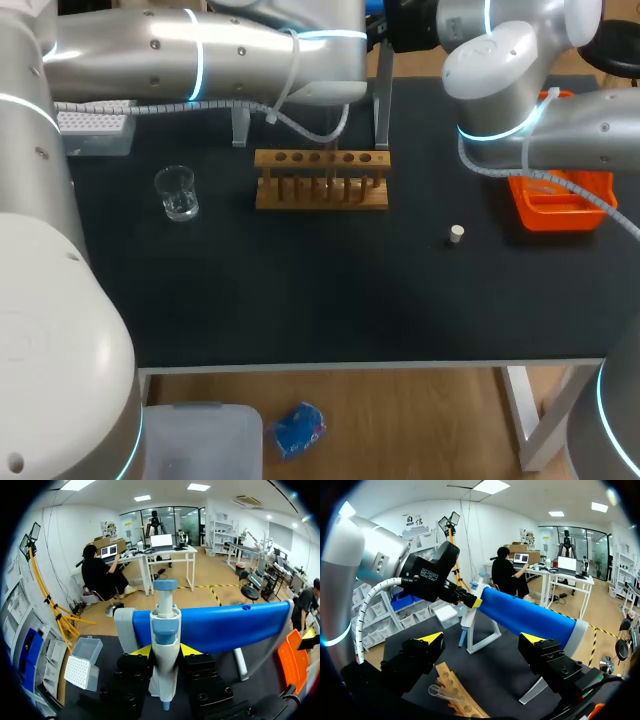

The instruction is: Invert the test tube, pick up the pipette, mount the tip to pipette, aspirate from beaker and dispense into the tube, eject the tip, return the pipette, and cap with the stopper.

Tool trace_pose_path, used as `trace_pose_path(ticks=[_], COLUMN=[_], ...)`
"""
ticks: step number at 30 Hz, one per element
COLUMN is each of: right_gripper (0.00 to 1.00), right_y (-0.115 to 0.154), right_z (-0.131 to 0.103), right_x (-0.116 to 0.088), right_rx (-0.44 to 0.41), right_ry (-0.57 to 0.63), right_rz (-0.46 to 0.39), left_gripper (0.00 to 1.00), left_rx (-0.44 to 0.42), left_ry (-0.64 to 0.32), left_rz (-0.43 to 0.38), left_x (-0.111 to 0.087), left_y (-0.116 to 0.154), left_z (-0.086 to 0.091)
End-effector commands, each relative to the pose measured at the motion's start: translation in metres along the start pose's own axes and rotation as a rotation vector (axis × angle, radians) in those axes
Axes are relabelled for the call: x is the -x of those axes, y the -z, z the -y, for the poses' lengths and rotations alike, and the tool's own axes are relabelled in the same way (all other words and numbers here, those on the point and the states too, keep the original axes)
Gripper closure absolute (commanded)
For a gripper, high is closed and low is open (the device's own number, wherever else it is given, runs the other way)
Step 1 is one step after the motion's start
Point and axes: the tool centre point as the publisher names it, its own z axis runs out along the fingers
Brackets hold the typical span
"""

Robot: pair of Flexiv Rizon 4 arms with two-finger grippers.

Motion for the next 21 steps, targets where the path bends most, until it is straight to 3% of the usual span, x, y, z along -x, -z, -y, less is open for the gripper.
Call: trace_pose_path(ticks=[1,18,19,20,21], right_gripper=[0.00,0.00,0.00,0.00,0.00], right_y=[-0.0001,-0.0001,-0.0001,-0.0001,-0.0001], right_z=[-0.0004,-0.0004,-0.0004,-0.0004,-0.0004], right_x=[0.0005,0.0005,0.0005,0.0005,0.0005], right_rx=[-0.002,-0.002,-0.002,-0.002,-0.002], right_ry=[0.000,0.000,0.000,0.000,0.000], right_rz=[-0.002,-0.002,-0.002,-0.002,-0.002], left_gripper=[1.00,1.00,0.65,0.00,0.00], left_rx=[0.027,0.050,0.049,0.048,0.047], left_ry=[-0.007,-0.009,-0.008,-0.007,-0.006], left_rz=[0.002,0.003,0.003,0.001,0.001], left_x=[-0.0024,-0.0019,-0.0013,-0.0008,-0.0003], left_y=[-0.0042,-0.0118,-0.0113,-0.0108,-0.0104], left_z=[0.0023,-0.0033,-0.0031,-0.0029,-0.0028])
